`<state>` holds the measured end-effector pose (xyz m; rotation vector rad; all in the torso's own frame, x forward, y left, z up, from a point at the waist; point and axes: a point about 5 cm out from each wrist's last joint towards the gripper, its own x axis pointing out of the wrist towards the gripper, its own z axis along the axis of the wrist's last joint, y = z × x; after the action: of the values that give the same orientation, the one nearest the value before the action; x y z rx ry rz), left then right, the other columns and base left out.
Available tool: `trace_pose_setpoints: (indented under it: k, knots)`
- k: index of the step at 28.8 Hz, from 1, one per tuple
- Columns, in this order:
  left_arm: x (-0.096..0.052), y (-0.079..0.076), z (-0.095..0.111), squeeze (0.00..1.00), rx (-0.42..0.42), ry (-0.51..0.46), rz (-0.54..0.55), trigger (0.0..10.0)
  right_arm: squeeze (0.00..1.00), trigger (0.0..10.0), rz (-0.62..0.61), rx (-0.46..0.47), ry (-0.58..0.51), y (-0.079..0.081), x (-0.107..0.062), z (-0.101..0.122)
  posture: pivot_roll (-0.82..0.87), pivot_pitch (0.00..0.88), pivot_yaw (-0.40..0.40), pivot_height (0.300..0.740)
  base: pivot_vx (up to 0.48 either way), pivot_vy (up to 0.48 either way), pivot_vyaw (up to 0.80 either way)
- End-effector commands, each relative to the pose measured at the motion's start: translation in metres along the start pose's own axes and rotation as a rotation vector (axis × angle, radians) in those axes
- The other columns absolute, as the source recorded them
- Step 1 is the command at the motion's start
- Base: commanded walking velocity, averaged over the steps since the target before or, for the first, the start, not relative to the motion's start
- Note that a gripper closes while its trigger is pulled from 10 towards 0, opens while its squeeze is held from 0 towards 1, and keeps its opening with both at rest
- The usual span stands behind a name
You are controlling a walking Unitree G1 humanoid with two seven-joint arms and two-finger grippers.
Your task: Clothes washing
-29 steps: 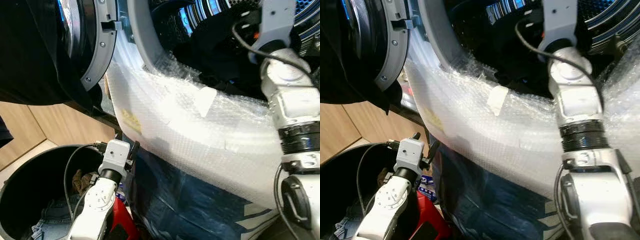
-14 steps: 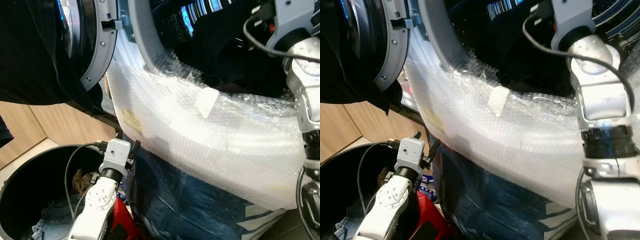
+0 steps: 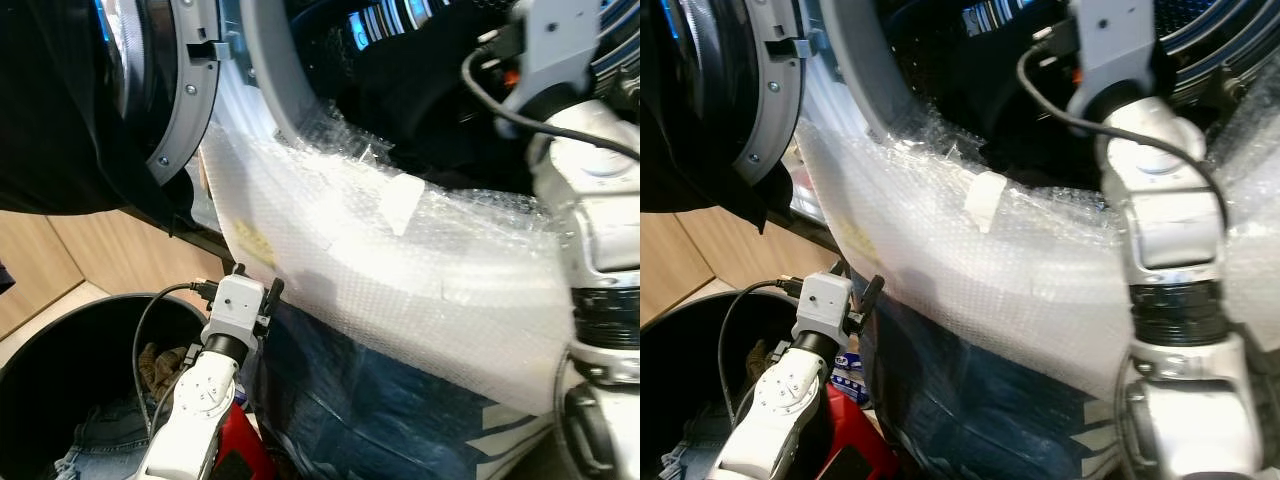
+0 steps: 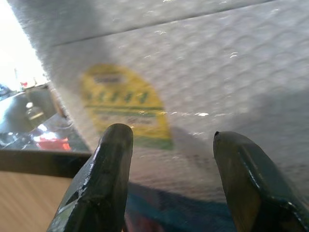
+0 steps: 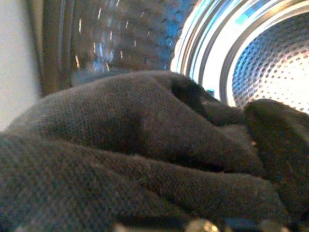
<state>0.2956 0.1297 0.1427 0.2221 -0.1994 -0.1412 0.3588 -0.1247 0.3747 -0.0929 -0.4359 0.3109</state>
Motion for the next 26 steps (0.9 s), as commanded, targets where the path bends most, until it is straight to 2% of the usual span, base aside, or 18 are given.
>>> trace_pose_setpoints:
  k: [1, 3, 5, 9, 11, 14, 16, 19, 21, 24, 26]
  knots:
    - [0.001, -0.002, 0.002, 0.0, 0.019, -0.004, -0.012, 10.0, 0.0, 10.0, 0.02, 0.068, -0.069, 0.005, 0.005, 0.019, -0.06, 0.067, -0.032, 0.74, 0.0, 0.0, 0.0]
    - [0.0, -0.002, 0.002, 0.0, 0.018, -0.002, -0.005, 10.0, 0.0, 10.0, 0.113, 0.211, -0.156, 0.031, 0.018, 0.04, -0.06, 0.072, -0.038, 0.74, 0.0, 0.0, 0.0]
    - [-0.001, -0.003, 0.002, 0.0, 0.019, -0.001, -0.004, 10.0, 0.0, 10.0, 0.135, 0.198, -0.178, 0.037, 0.02, 0.05, -0.06, 0.076, -0.042, 0.74, 0.0, 0.0, 0.0]
    - [-0.002, -0.003, 0.002, 0.0, 0.018, 0.0, -0.001, 10.0, 0.0, 10.0, 0.126, 0.198, -0.199, 0.033, 0.017, 0.058, -0.06, 0.08, -0.047, 0.74, 0.0, 0.0, 0.0]
    - [-0.003, -0.003, 0.001, 0.0, 0.018, 0.002, -0.002, 10.0, 0.0, 10.0, 0.109, 0.125, -0.166, 0.029, 0.011, 0.054, -0.07, 0.084, -0.049, 0.74, 0.0, 0.0, 0.0]
    - [-0.003, -0.005, 0.001, 0.0, 0.016, 0.005, -0.011, 10.0, 0.0, 10.0, 0.051, -0.046, -0.075, 0.02, -0.005, 0.038, -0.1, 0.093, -0.048, 0.74, 0.0, 0.0, 0.0]
    - [-0.003, -0.006, 0.0, 0.0, 0.016, 0.005, -0.013, 10.0, 0.0, 10.0, 0.029, -0.108, -0.062, 0.017, -0.009, 0.035, -0.1, 0.093, -0.048, 0.74, 0.0, 0.0, 0.0]
    - [-0.002, -0.008, 0.001, 0.0, 0.01, 0.005, -0.018, 10.0, 0.0, 10.0, -0.078, -0.265, -0.032, 0.0, -0.018, 0.027, -0.11, 0.094, -0.049, 0.74, 0.0, 0.0, 0.0]
    - [-0.001, -0.009, 0.001, 0.0, 0.008, 0.004, -0.02, 10.0, 0.0, 10.0, -0.109, -0.303, -0.023, -0.006, -0.02, 0.024, -0.11, 0.094, -0.047, 0.74, 0.0, 0.0, 0.0]
    - [0.0, -0.01, 0.002, 0.0, 0.006, -0.001, -0.024, 10.0, 0.0, 10.0, -0.119, -0.42, -0.009, -0.012, -0.025, 0.026, -0.1, 0.091, -0.053, 0.74, 0.0, 0.0, 0.0]
    - [0.0, -0.01, 0.003, 0.0, 0.006, -0.002, -0.022, 10.0, 0.0, 10.0, -0.112, -0.431, -0.008, -0.012, -0.026, 0.026, -0.1, 0.091, -0.053, 0.74, 0.0, 0.0, 0.0]
